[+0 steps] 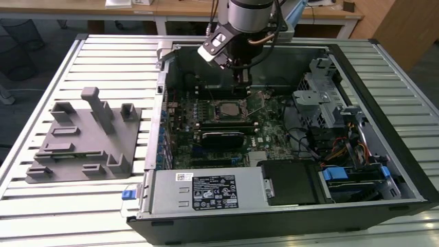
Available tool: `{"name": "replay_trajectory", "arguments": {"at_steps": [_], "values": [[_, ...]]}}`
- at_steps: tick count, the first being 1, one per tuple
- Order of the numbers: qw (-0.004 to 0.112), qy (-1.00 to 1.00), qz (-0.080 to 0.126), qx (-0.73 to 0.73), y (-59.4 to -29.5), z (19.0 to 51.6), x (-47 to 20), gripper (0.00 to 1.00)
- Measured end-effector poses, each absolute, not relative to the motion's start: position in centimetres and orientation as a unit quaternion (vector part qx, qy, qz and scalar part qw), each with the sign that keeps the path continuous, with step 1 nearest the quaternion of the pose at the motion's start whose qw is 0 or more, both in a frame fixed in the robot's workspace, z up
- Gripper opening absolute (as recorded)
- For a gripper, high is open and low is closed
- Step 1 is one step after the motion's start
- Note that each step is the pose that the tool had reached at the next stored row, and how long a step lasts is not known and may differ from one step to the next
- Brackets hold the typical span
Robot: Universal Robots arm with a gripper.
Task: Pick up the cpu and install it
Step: 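Close the cpu cover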
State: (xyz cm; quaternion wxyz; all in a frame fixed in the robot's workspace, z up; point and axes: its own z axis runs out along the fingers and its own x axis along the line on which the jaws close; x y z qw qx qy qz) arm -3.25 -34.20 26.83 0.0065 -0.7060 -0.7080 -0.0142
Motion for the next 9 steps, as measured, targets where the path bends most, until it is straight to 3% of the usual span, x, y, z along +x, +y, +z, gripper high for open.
{"name": "replay_trajectory", "arguments": {"at_steps": [9], "values": [[0.007, -0.708, -0.014, -0.706, -34.2, 26.9, -1.1, 0.11]]}}
